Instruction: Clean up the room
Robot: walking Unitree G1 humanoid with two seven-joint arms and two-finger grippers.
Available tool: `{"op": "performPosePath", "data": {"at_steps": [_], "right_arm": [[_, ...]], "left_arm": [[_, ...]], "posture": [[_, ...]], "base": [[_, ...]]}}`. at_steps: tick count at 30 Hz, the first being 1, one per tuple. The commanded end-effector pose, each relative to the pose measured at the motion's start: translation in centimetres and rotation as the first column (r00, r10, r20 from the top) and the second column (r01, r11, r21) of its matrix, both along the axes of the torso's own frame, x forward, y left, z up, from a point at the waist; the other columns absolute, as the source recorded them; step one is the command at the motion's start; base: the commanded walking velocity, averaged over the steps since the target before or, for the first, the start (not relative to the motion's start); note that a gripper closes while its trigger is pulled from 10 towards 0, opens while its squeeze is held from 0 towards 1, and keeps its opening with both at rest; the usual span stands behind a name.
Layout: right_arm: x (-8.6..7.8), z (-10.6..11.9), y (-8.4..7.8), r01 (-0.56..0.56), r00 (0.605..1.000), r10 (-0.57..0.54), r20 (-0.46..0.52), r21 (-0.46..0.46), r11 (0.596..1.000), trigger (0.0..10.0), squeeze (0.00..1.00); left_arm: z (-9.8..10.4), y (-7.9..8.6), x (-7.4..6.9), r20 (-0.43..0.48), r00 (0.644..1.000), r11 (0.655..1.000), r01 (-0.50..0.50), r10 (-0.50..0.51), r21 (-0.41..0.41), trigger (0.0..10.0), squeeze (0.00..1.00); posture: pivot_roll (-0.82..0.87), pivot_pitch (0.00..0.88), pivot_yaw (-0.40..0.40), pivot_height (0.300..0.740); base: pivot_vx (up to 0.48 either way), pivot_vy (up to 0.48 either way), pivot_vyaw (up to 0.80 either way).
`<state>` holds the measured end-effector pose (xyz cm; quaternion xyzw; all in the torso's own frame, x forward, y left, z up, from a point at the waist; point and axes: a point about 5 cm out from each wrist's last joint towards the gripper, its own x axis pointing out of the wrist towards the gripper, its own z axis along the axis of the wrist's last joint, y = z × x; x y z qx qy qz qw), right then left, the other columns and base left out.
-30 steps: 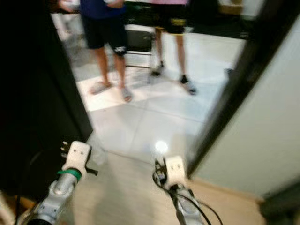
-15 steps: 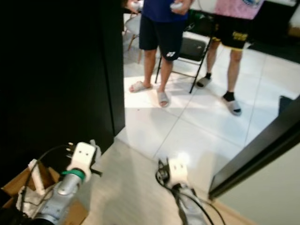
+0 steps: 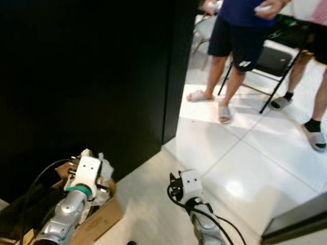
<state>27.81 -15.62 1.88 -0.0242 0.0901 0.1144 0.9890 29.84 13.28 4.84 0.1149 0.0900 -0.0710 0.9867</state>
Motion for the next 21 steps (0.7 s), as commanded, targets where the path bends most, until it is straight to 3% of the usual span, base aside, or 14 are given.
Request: {"op": "performPosePath", "data": {"at_steps": [1,21], "right_arm": [[-0.69,-0.83,0.29,-0.006,0.999,0.006,-0.037,0.003,1.000,10.0,0.00],[-0.71,-0.86,0.32,-0.006,0.999,0.006,-0.039,0.004,1.000,10.0,0.00]], "left_arm": [[-0.83,0.67,-0.50,-0.037,0.999,1.000,-0.017,0.018,0.018,10.0,0.00],[-0.74,0.71,-0.35,-0.036,0.999,0.999,-0.028,0.028,0.018,10.0,0.00]], "posture": [[-0.04,0.031,0.039,0.740],[-0.04,0.032,0.039,0.740]], "base": [[0.000,0.000,0.80],[0.000,0.000,0.80]]}}
